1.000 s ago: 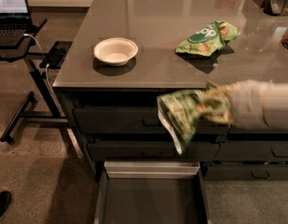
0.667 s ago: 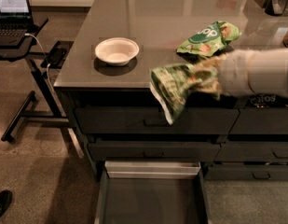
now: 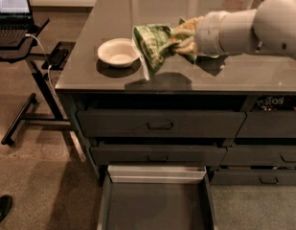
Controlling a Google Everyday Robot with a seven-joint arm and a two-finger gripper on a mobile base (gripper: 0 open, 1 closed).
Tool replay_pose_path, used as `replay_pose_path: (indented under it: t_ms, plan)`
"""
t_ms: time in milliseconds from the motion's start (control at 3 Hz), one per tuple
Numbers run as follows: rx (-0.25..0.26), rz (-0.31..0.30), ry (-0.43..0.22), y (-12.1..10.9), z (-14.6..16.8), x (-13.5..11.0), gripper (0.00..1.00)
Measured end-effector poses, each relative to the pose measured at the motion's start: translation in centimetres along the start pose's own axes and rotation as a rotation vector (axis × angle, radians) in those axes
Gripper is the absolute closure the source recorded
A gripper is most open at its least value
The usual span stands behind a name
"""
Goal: Pick green jalapeno chip bag from bottom drawer and place on counter
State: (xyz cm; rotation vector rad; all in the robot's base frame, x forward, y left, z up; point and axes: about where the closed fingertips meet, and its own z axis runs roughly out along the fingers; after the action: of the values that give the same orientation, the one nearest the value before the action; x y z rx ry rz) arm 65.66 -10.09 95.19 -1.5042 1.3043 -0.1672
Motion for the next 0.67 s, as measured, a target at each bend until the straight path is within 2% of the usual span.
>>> replay_pose_path:
  t_ms: [333,667]
  plan:
    - [0.05,0.09,-0.028,-3.2,3.9,0.3,1.0]
    - [0.091,0.204,-0.021,-5.4,6.4,2.1,1.0]
